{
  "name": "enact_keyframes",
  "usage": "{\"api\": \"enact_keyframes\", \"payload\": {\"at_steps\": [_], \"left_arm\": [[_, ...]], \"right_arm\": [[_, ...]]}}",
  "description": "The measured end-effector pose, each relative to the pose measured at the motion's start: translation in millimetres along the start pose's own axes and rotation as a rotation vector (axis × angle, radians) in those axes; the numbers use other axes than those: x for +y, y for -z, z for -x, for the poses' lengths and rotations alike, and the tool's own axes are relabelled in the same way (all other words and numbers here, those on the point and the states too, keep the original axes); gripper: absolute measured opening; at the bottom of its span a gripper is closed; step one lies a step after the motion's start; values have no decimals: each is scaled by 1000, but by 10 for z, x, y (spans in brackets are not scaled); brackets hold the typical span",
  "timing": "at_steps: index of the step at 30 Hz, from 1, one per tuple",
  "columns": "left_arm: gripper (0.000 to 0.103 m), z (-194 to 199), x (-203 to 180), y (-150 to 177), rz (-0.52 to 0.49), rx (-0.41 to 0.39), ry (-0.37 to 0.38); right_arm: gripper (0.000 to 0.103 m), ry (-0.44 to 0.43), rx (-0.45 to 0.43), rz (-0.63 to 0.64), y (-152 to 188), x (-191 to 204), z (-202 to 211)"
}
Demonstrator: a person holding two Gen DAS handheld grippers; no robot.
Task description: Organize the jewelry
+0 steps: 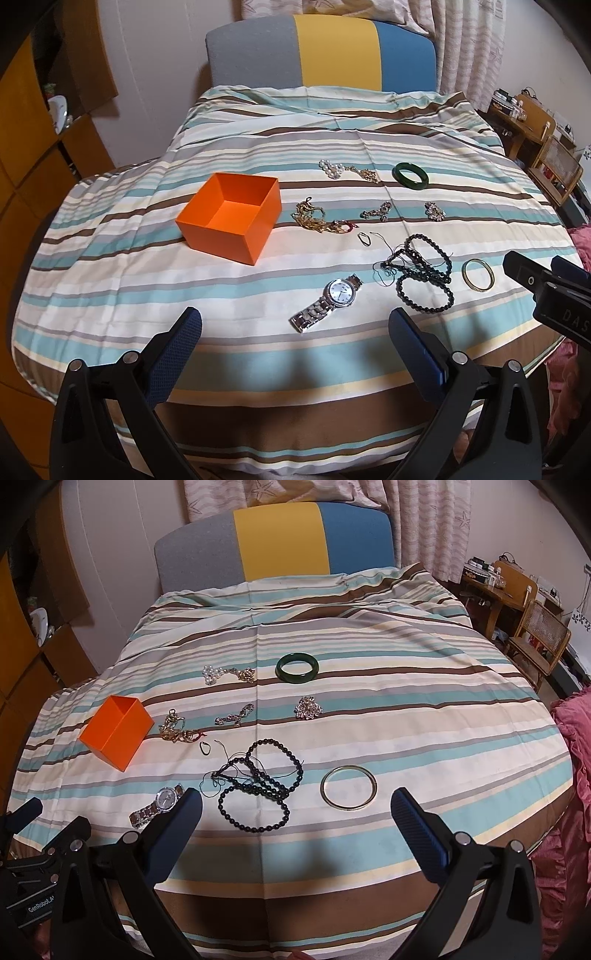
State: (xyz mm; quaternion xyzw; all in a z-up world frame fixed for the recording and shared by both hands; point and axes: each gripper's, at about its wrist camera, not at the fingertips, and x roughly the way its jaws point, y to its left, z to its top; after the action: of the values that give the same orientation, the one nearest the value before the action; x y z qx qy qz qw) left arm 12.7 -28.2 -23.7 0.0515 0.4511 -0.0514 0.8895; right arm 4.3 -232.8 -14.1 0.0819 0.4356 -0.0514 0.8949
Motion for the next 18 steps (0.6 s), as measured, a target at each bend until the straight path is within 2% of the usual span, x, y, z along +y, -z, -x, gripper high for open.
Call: {"api": "enact_keyframes", "payload": {"at_steps": [18], "left_arm": [[100, -18, -25, 7, -7, 10, 5]], "right_arm": [[101, 0, 12, -5, -5, -24, -21]]}}
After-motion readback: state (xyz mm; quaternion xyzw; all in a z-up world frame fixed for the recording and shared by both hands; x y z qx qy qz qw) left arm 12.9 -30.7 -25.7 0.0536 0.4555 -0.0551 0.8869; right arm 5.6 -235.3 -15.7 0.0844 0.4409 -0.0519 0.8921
